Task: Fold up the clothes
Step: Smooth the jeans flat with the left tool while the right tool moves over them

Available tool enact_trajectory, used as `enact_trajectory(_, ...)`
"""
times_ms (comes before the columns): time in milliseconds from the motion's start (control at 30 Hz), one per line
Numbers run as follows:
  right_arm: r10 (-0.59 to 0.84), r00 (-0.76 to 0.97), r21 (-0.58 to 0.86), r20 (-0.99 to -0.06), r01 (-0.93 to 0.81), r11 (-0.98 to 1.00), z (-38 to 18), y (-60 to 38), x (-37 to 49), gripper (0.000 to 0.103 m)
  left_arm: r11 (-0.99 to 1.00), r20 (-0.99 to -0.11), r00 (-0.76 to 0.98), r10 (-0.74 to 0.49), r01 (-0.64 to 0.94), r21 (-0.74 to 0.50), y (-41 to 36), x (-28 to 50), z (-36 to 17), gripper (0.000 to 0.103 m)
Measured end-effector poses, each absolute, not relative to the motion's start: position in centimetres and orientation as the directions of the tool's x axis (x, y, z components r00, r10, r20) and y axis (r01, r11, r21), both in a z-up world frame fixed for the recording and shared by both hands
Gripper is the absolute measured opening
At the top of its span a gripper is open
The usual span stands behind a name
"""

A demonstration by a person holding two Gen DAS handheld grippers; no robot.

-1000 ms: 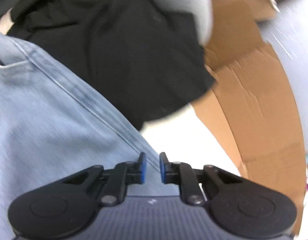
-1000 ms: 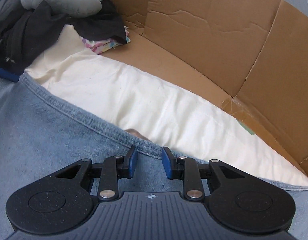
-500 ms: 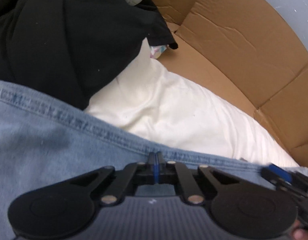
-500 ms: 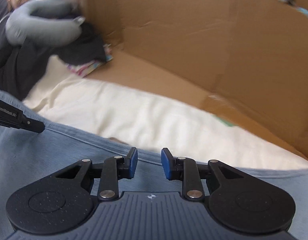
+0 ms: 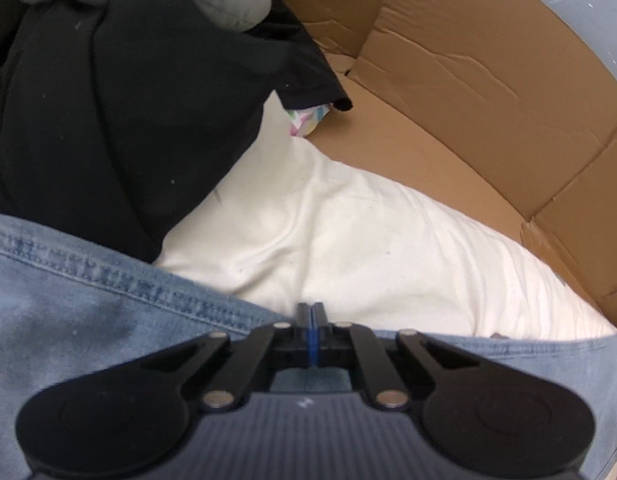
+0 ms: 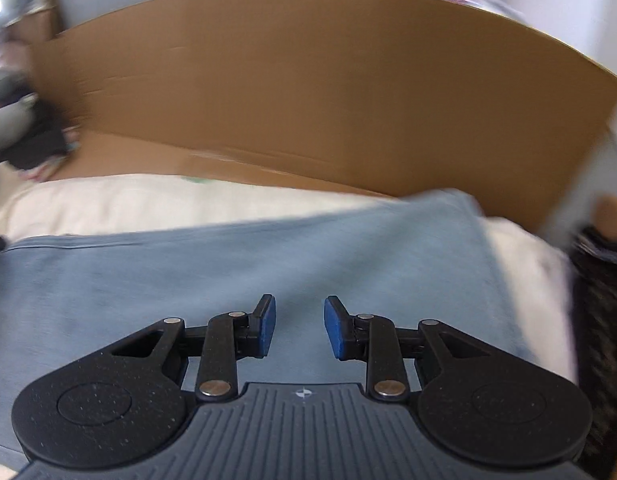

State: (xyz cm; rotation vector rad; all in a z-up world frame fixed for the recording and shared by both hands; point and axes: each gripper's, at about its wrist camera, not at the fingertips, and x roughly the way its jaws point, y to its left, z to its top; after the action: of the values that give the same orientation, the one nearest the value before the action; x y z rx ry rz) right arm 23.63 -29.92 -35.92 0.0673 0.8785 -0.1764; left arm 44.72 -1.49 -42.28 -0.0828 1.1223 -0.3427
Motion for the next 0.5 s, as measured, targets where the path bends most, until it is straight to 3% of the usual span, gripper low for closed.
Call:
enact_trajectory(133, -0.209, 0.573, -0.029, -0.793, 0.307, 0.951, -36.8, -34.0, 20.8, 0.034, 0.946, -0.857, 0.416, -0.304, 0.234, -0.223, -1.4, 44.1, -40.8, 0.034)
enact_trajectory(333, -0.234, 0.518, 0.029, -0.822, 0.449, 0.893, -38.2, -38.9, 18.5, 0.035, 0.939, -0.839, 0.425, -0.340, 0.195, -0.283, -0.2, 42.7, -39.6, 0.043)
enact_trajectory(500, -0.216, 0.509, 0.081, -0.833, 0.500, 0.862, -39.4, -40.4, 18.4, 0.037, 0.935, -0.842, 0.407, -0.354, 0.171, -0.310, 1.1, 40.0, -37.1, 0.044)
